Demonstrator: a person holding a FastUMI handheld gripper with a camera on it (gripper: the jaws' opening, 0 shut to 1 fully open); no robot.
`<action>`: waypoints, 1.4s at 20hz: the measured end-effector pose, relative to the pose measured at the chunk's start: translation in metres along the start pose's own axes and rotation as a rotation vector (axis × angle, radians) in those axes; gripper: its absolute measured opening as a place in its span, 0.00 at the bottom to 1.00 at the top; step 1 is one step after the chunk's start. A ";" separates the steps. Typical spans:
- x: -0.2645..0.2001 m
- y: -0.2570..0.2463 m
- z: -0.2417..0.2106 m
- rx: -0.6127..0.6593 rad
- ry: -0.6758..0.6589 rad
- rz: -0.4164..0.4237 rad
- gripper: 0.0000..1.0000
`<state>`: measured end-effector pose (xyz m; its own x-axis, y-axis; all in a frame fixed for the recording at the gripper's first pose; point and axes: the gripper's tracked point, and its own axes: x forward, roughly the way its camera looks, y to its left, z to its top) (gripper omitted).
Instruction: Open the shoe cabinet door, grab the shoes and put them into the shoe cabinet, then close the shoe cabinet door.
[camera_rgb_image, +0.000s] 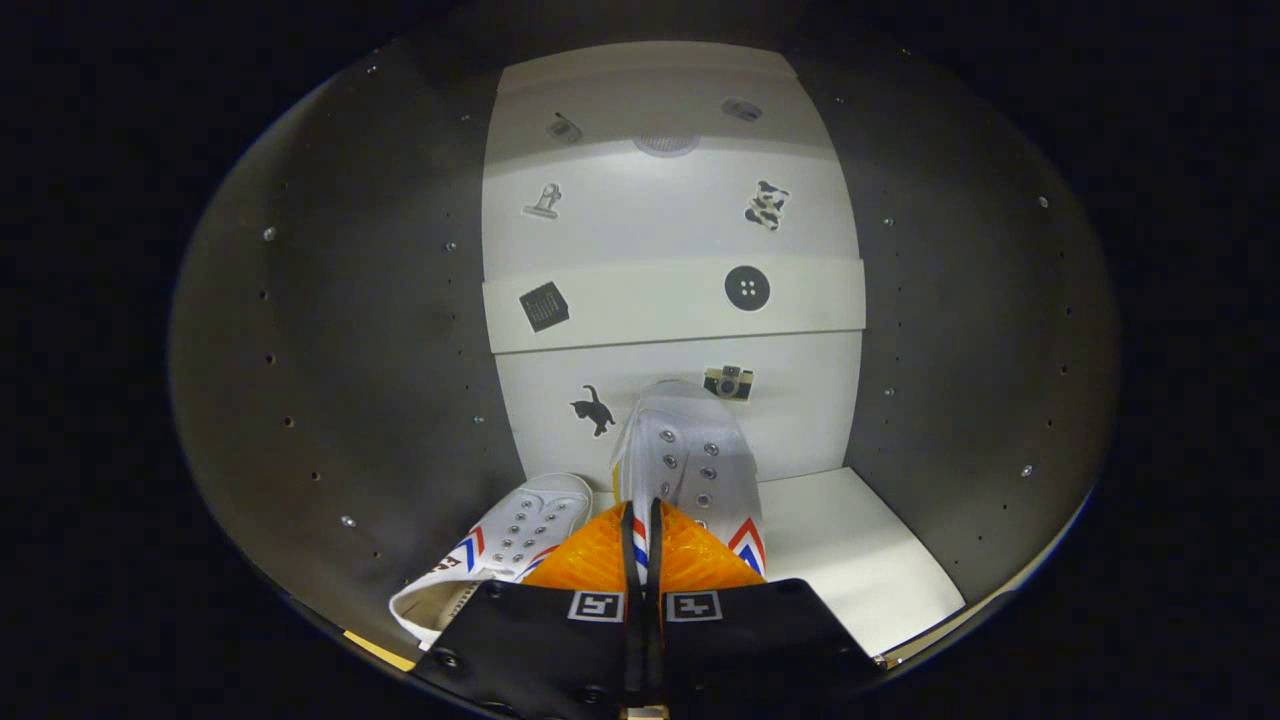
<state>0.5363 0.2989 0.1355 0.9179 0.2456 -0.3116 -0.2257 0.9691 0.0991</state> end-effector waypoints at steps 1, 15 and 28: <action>0.005 -0.001 -0.003 0.006 0.007 -0.007 0.01; -0.129 -0.006 0.044 -0.064 -0.171 -0.053 0.99; -0.353 0.000 0.026 -0.112 -0.263 0.057 1.00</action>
<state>0.2204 0.2113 0.2700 0.9524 0.3004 -0.0518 -0.3008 0.9537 0.0002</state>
